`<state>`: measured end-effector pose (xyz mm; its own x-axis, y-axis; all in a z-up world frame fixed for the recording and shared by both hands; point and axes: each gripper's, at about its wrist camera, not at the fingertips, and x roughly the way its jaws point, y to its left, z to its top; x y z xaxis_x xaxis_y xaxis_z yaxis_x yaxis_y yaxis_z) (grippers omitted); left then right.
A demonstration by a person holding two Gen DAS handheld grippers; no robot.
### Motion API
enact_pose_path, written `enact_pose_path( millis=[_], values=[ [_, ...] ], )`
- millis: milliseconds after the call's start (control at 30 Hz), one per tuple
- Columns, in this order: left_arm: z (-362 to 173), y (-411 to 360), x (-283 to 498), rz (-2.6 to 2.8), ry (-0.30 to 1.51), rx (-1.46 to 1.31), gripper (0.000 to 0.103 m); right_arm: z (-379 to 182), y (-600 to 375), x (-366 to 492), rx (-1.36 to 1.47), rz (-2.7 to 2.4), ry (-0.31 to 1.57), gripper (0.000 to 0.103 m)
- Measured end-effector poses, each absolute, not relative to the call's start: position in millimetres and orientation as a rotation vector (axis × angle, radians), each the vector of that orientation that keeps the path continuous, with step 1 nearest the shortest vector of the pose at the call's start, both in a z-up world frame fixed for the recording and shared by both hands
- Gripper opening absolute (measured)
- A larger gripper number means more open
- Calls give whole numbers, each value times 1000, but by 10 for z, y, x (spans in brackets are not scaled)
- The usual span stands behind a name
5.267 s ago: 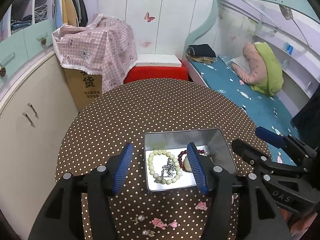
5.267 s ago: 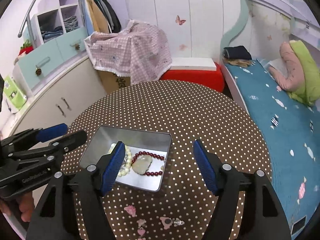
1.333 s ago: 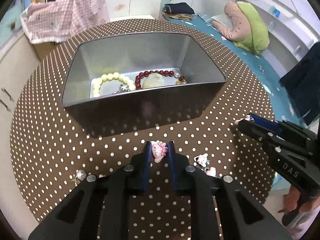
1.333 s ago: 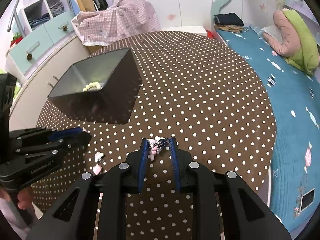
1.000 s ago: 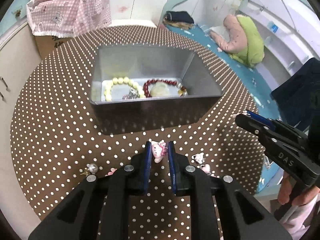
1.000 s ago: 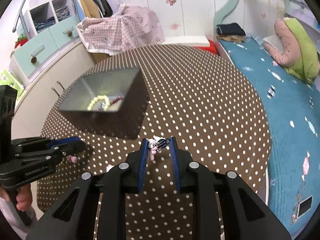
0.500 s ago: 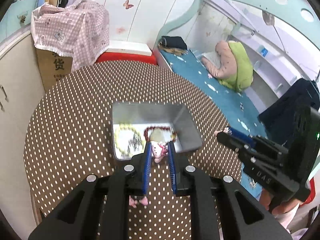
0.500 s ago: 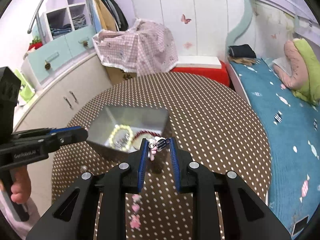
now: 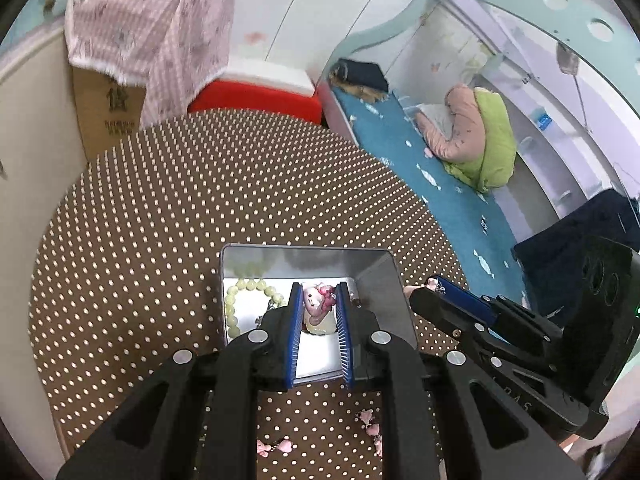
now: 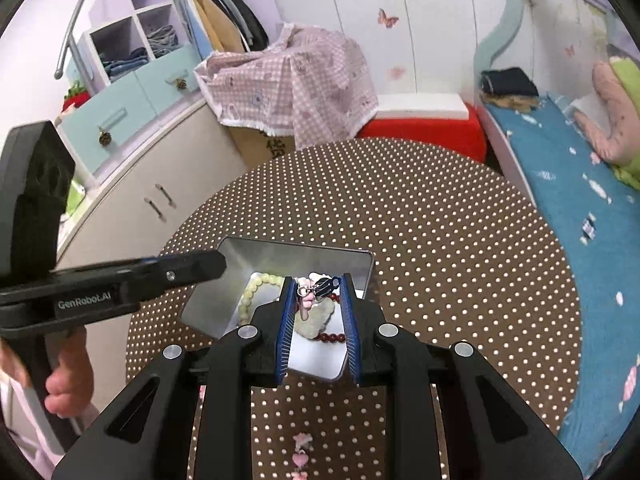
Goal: Organize jewelry
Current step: 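Carry both charms into the gray tray and open both tools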
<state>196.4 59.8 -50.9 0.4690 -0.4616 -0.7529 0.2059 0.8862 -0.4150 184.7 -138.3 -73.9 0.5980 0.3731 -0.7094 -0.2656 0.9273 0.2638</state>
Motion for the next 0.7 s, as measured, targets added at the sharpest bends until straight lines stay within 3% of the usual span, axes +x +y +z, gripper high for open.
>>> enact_pose_path(
  millis=[400, 433, 500, 533, 600, 700],
  values=[
    [-726, 692, 2128, -406, 1108, -347, 16, -782, -1322, 1923, 130, 368, 878, 25],
    [-734, 698, 2126, -404, 1111, -346, 17, -785, -1333, 1924, 131, 366, 880, 25],
    [-744, 712, 2127, -401, 1118, -349, 31, -793, -1334, 1930, 133, 361, 885, 26],
    [-747, 725, 2127, -403, 1115, -357, 37, -796, -1330, 1927, 135, 360, 887, 30],
    [-757, 744, 2104, -397, 1112, -355, 37, -802, -1333, 1916, 134, 351, 885, 41],
    [-738, 768, 2066, -386, 1103, -350, 37, -794, -1355, 1887, 130, 344, 876, 43]
  ],
)
